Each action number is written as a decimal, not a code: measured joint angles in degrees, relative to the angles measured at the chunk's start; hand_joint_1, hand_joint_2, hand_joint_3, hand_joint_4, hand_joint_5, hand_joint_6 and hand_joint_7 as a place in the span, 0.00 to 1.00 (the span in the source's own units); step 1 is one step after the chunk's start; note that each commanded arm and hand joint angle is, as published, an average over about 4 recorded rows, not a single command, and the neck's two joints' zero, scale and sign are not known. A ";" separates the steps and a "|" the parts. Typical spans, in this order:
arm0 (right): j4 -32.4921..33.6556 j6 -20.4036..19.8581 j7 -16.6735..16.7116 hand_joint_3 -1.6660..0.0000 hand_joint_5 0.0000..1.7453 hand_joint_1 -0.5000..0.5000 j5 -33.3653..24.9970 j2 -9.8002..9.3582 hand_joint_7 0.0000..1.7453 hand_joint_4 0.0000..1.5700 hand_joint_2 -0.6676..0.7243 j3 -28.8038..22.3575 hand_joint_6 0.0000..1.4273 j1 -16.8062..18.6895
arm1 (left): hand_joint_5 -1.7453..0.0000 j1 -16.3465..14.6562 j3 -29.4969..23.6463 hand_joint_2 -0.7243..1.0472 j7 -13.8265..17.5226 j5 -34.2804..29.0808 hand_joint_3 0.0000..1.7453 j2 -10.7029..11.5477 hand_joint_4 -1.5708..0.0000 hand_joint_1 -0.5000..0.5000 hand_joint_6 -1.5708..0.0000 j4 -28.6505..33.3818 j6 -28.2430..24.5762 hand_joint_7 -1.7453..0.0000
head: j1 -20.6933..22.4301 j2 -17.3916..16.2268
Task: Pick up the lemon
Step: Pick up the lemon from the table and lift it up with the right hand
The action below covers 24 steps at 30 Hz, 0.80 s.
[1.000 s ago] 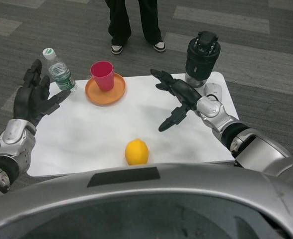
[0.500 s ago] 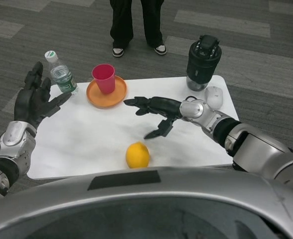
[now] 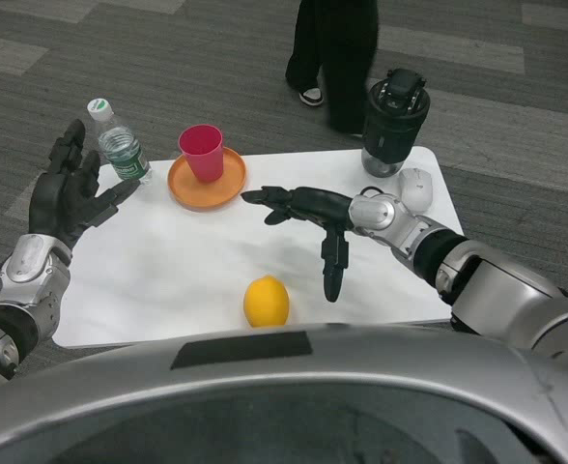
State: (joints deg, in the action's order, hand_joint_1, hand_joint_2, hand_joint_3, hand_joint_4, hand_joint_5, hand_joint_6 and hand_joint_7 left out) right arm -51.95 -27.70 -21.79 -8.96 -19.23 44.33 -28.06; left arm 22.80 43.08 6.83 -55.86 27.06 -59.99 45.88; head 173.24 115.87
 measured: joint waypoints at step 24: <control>-9.23 -0.05 9.90 0.95 0.44 0.66 -0.07 5.46 0.00 0.00 0.64 8.21 0.00 0.14 | 1.00 0.00 0.09 0.85 0.07 -0.13 0.05 -0.02 1.00 1.00 1.00 -0.05 -0.02 1.00 | 3.21 -0.58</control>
State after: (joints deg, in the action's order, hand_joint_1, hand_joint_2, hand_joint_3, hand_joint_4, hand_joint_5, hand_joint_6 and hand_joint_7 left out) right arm -61.18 -27.75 -11.89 -9.02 -13.76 52.55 -27.92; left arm 22.80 43.17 6.90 -55.99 27.04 -60.04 45.85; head 176.45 115.29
